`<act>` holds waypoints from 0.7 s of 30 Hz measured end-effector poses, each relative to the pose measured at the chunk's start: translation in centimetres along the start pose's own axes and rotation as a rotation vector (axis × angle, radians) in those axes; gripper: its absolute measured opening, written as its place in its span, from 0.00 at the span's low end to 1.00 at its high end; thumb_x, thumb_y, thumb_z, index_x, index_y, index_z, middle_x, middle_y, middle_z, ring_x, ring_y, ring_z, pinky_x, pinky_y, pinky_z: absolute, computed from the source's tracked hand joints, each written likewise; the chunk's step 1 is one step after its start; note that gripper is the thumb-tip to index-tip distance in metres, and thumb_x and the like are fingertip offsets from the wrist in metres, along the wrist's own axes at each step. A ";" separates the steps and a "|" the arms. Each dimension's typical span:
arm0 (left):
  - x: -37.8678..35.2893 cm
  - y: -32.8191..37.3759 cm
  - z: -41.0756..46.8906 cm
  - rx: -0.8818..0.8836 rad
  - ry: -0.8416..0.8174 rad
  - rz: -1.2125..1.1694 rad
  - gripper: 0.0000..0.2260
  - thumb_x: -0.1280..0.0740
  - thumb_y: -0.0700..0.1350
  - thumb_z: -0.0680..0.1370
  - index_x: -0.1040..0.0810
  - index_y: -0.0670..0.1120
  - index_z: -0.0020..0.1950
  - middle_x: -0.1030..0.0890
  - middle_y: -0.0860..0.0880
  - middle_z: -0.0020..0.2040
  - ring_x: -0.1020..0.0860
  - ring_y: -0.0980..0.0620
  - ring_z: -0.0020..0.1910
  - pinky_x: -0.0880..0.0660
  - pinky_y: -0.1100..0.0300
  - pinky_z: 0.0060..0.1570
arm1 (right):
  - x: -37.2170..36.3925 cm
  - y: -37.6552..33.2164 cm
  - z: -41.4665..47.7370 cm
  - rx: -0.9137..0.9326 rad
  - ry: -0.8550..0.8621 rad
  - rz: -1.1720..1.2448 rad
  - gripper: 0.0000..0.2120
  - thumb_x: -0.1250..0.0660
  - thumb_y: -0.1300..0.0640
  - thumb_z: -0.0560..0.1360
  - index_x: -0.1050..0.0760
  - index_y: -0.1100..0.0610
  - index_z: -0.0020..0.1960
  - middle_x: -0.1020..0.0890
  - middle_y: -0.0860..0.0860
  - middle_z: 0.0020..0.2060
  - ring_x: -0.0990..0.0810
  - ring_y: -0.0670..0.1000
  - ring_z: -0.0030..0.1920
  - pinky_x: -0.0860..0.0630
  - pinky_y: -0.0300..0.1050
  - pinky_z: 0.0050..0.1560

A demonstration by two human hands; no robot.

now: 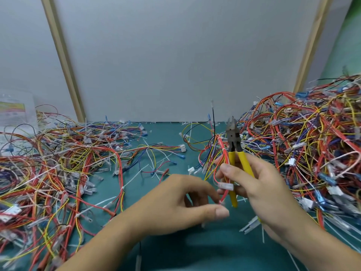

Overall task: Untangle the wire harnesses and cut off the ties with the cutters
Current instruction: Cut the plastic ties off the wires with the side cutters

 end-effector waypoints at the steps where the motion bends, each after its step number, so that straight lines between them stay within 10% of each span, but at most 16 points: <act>1: 0.6 0.0 0.0 0.007 0.057 -0.022 0.20 0.34 0.66 0.73 0.17 0.51 0.52 0.18 0.49 0.39 0.20 0.50 0.40 0.23 0.47 0.44 | 0.0 -0.1 0.0 0.003 -0.001 0.024 0.09 0.33 0.61 0.78 0.18 0.51 0.43 0.16 0.53 0.37 0.18 0.55 0.37 0.17 0.52 0.42; 12: 4.7 -0.7 -0.6 0.095 0.602 -0.185 0.20 0.34 0.59 0.76 0.24 0.41 0.40 0.33 0.46 0.30 0.32 0.49 0.30 0.34 0.50 0.33 | -1.2 -0.4 -0.4 0.017 -0.155 -0.033 0.02 0.30 0.57 0.77 0.19 0.54 0.46 0.18 0.52 0.36 0.19 0.51 0.37 0.20 0.49 0.44; 21: 3.1 -0.5 0.2 0.084 0.283 -0.478 0.11 0.32 0.49 0.76 0.17 0.42 0.49 0.27 0.58 0.25 0.34 0.61 0.24 0.38 0.64 0.25 | -2.9 -1.3 -1.4 0.045 -0.348 -0.129 0.05 0.32 0.51 0.74 0.20 0.49 0.40 0.21 0.50 0.33 0.21 0.52 0.37 0.23 0.38 0.40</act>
Point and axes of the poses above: each hand's wrist, its own z-axis towards the middle knuckle, its own x-axis out of the back of the hand, y = z × x, the point moved 7 cm from there along z, towards the middle knuckle
